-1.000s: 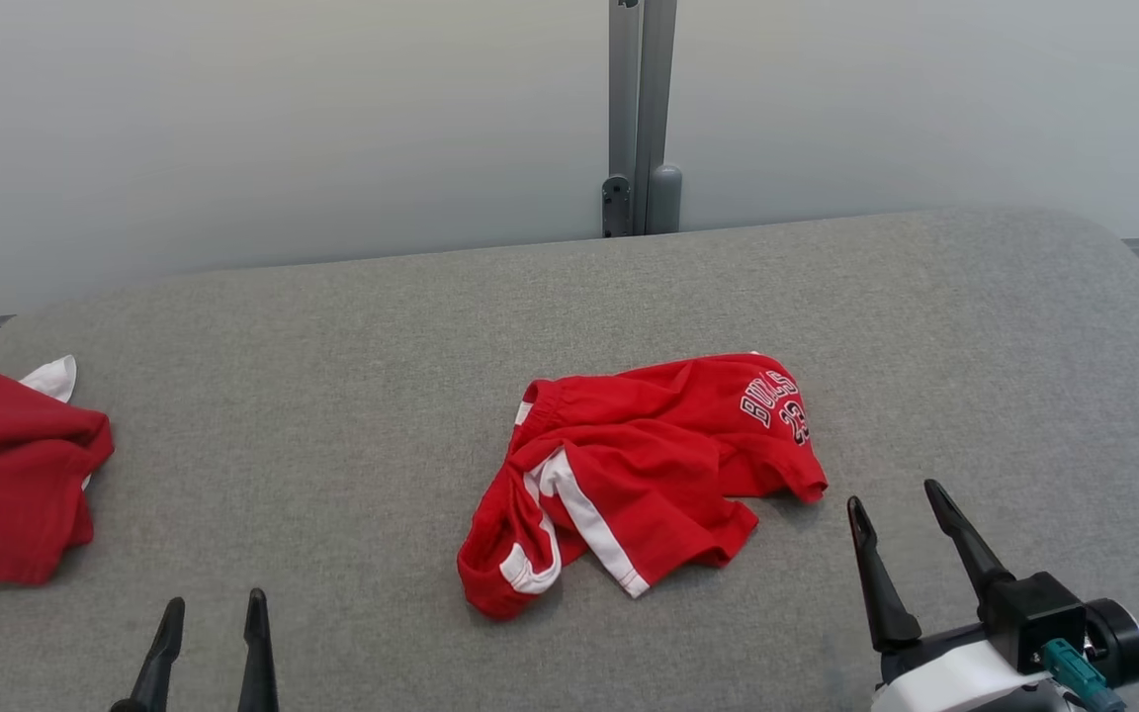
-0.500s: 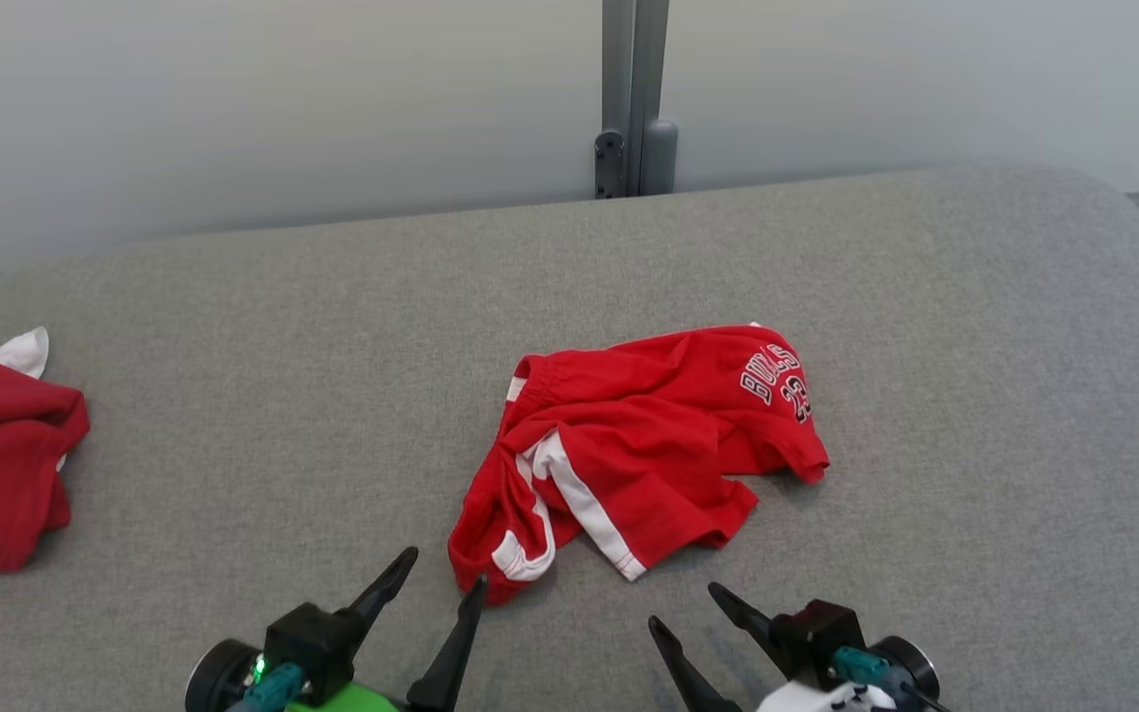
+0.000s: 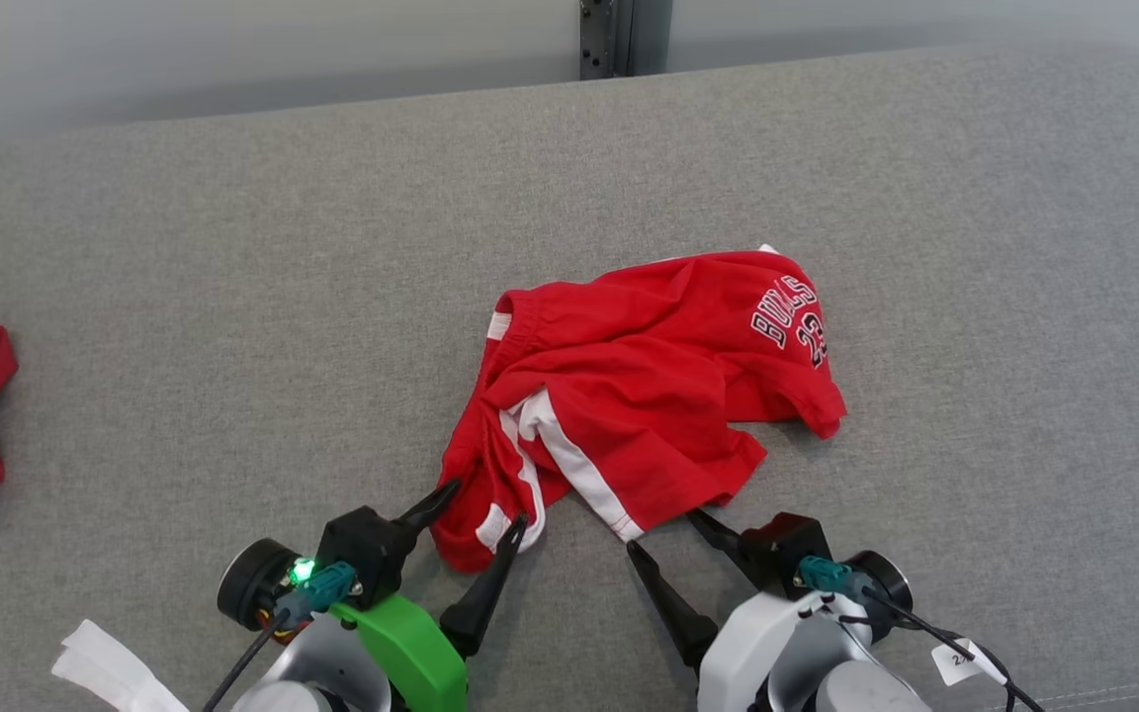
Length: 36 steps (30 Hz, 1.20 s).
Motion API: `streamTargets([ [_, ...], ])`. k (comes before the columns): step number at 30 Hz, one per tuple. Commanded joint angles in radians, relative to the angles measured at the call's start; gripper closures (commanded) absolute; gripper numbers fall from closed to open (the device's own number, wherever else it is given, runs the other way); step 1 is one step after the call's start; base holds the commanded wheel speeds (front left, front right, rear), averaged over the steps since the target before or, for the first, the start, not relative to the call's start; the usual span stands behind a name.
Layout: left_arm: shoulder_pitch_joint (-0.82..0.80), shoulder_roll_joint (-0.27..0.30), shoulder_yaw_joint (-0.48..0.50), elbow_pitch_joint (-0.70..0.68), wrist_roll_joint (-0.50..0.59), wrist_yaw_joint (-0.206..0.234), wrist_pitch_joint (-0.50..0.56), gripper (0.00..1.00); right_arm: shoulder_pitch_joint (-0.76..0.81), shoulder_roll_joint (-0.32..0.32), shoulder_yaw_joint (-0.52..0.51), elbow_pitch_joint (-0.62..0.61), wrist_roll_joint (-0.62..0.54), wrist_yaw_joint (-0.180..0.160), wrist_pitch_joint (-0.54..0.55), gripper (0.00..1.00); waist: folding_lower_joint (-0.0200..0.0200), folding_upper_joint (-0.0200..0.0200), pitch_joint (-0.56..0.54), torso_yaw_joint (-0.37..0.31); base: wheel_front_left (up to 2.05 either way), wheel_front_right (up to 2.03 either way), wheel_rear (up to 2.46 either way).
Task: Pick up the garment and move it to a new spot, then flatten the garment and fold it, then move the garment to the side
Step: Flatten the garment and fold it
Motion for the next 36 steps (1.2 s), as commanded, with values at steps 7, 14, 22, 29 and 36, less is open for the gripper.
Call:
streamTargets([
  [7,-0.012,0.019,-0.01,0.012,-0.013,0.002,0.008,0.0,-0.042,0.001,0.032,0.031,0.036,0.0,-0.032,0.0,0.0,0.0,0.03,0.014,0.0,0.0,0.0],
  [14,-0.005,0.02,-0.017,0.011,-0.015,0.006,0.014,0.0,-0.059,0.001,0.04,0.049,0.052,0.0,-0.049,0.0,0.0,0.0,0.031,0.025,0.0,0.0,0.0],
  [22,-0.032,0.022,-0.028,0.015,-0.014,0.006,0.017,0.0,-0.081,0.001,0.04,0.067,0.052,0.0,-0.06,0.0,0.0,0.0,0.05,0.023,0.0,0.0,0.0],
  [29,-0.038,0.028,-0.035,0.021,-0.024,0.006,0.03,0.71,-0.101,0.001,0.047,0.091,0.076,0.0,-0.074,0.72,0.0,0.0,0.065,0.019,0.0,0.0,0.0],
  [36,-0.013,0.033,0.003,0.003,-0.072,0.022,0.004,1.0,-0.109,0.0,0.078,0.073,0.154,0.0,-0.081,1.0,0.0,0.0,0.048,-0.01,0.0,0.0,0.0],
])
